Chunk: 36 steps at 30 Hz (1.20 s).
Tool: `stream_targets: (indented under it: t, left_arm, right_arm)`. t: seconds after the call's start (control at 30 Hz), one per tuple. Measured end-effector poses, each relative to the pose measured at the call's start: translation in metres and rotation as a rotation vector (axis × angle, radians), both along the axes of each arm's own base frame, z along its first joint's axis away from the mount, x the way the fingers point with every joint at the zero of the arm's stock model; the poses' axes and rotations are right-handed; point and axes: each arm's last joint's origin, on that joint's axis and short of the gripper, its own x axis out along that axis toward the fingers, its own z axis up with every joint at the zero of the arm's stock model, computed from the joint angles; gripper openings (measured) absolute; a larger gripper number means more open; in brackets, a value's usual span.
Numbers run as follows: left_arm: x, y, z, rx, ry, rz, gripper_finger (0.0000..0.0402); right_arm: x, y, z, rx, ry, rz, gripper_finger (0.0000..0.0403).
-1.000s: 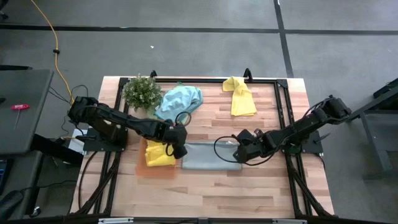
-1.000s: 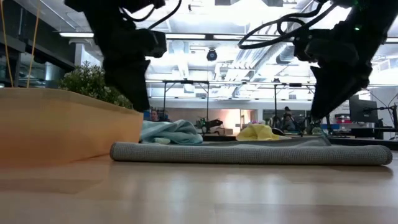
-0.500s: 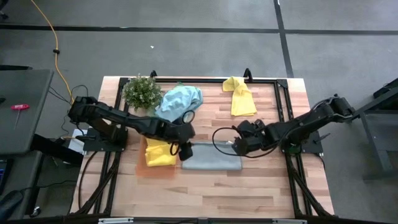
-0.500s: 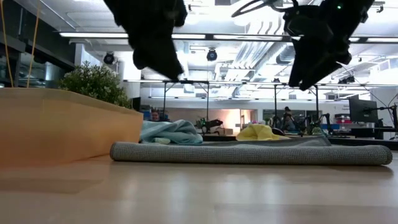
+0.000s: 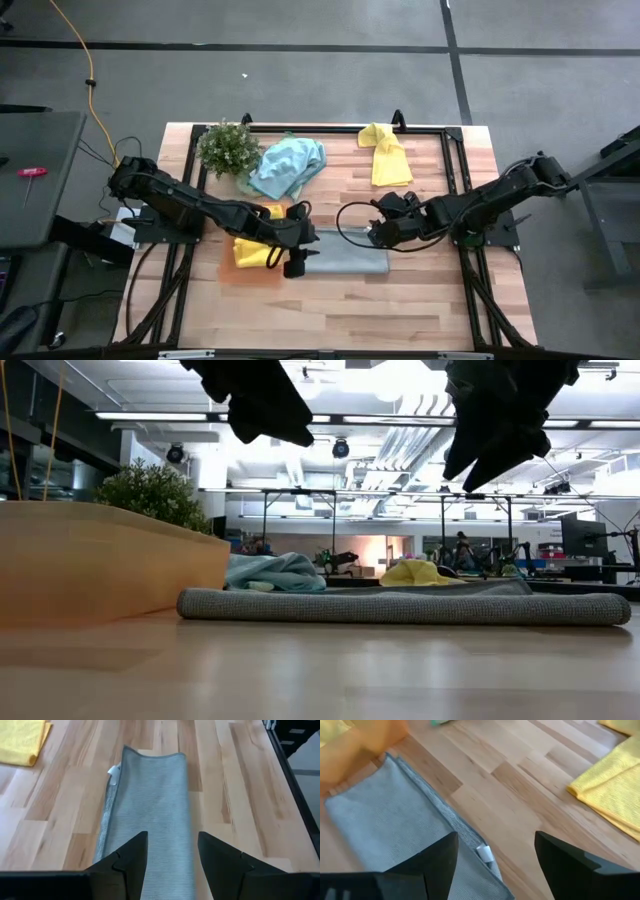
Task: Fold microfiber towels
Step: Fold the gray microfiber towel
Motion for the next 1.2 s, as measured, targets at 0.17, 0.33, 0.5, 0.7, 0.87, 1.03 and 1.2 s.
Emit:
stream_targets:
  t: [0.17,0.33,0.5,0.7,0.87,1.03,1.2]
  left_arm:
    - [-0.0001,0.0000,-0.0002,0.008,0.002,-0.007,0.0165]
    - [-0.0003,-0.0001,-0.0004,0.009,0.004,-0.007,0.0165]
    - [-0.0002,-0.0001,-0.0003,0.009,0.002,-0.007,0.0165]
    - [-0.0002,0.0002,-0.0003,0.009,0.003,-0.006,0.0165]
    - [-0.0004,0.0002,-0.0005,0.010,0.005,-0.005,0.0165]
    - [-0.0006,0.0003,-0.0007,0.011,0.009,-0.005,0.0165]
    - [-0.0006,0.0003,-0.0006,0.011,0.008,-0.004,0.0165]
  right_arm:
    - [0.0007,0.0002,0.0003,0.003,-0.008,0.000,0.0255]
    - [0.0007,0.0002,0.0003,0.003,-0.008,0.000,0.0255]
    - [0.0007,0.0002,0.0004,0.003,-0.009,0.000,0.0255]
    - [0.0008,0.0003,0.0003,0.007,-0.008,0.002,0.0255]
    - [0.0007,0.0003,0.0003,0.007,-0.007,0.002,0.0255]
    - [0.0005,0.0010,-0.0001,0.025,0.006,0.022,0.0255]
    - [-0.0003,0.0025,-0.0012,0.055,0.045,0.080,0.0255]
